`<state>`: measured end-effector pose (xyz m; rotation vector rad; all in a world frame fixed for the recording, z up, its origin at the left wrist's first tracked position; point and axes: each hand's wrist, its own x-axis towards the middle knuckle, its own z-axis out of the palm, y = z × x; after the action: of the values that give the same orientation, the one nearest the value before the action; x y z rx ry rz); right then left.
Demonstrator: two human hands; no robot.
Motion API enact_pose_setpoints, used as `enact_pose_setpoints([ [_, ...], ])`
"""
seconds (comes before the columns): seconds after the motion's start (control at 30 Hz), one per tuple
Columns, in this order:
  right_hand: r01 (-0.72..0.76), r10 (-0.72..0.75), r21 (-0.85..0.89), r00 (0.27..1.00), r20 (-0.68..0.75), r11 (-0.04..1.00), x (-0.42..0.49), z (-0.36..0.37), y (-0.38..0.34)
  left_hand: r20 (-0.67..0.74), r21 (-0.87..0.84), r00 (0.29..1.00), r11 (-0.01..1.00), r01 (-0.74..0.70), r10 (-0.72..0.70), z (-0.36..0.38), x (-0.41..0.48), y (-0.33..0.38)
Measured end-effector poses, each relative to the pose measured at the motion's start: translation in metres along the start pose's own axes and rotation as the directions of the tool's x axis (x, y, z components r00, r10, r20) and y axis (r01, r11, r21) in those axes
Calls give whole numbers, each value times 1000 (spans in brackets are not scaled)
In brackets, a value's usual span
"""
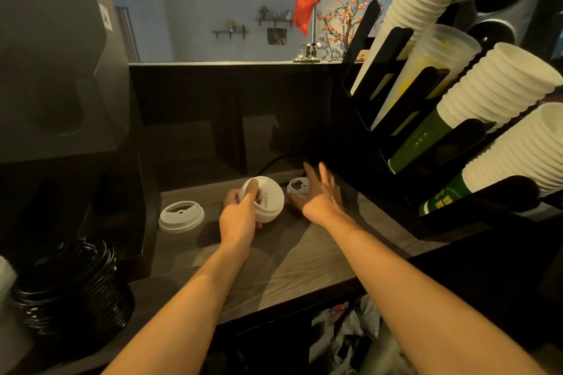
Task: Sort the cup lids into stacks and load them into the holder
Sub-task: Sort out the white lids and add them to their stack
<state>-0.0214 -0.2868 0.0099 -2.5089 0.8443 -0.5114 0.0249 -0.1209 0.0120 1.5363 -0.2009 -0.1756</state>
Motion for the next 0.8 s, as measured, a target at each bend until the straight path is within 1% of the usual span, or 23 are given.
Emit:
enact_pose_setpoints([
  [0.07,7,1,-124,998,62,992,11,8,-3,24,10,1000,1000,19,-19,-3,4,-2],
  [0.1,13,-4,-152,998,63,988,13,10,-4,37,8,999,1000,30,-30,-4,5,-3],
  [0.17,16,-16,-152,1000,-1,988,13,13,-4,38,9,998,999,46,-46,-4,7,-4],
  [0.2,28,-34,-117,998,-47,993,10,13,-3,26,8,998,999,52,-52,-4,8,-4],
  [0.23,63,-67,-48,992,-105,997,7,13,-1,5,8,999,999,52,-52,-4,7,-3],
  [0.27,128,-117,56,978,-171,990,2,11,0,-15,10,999,999,45,-45,-5,6,-2],
  [0.3,212,-168,179,958,-232,961,-4,9,-1,-37,8,999,999,35,-35,-6,5,-1],
  [0.33,298,-216,296,936,-280,908,-11,7,-5,-50,6,998,1000,24,-24,-7,5,-1],
  [0.37,377,-268,386,914,-306,842,-18,6,-9,-55,4,998,1000,12,-12,-8,5,-1],
  [0.4,431,-323,441,897,-300,787,-25,6,-14,-50,-4,999,1000,2,-2,-8,5,-1],
  [0.43,461,-376,470,887,-269,753,-30,6,-20,-40,-21,999,1000,-6,5,-7,4,1],
  [0.5,485,-450,441,873,-188,755,-37,10,-28,-23,-64,1000,998,1,-3,-7,3,3],
  [0.63,535,-498,284,845,-194,796,-37,11,-28,8,-86,1000,996,12,-11,-8,3,3],
  [0.7,539,-502,244,842,-199,806,-38,13,-29,43,-69,998,997,-39,42,-10,3,-1],
  [0.8,522,-487,267,852,-191,810,-40,12,-30,79,-18,989,992,-123,124,-13,1,-3],
])
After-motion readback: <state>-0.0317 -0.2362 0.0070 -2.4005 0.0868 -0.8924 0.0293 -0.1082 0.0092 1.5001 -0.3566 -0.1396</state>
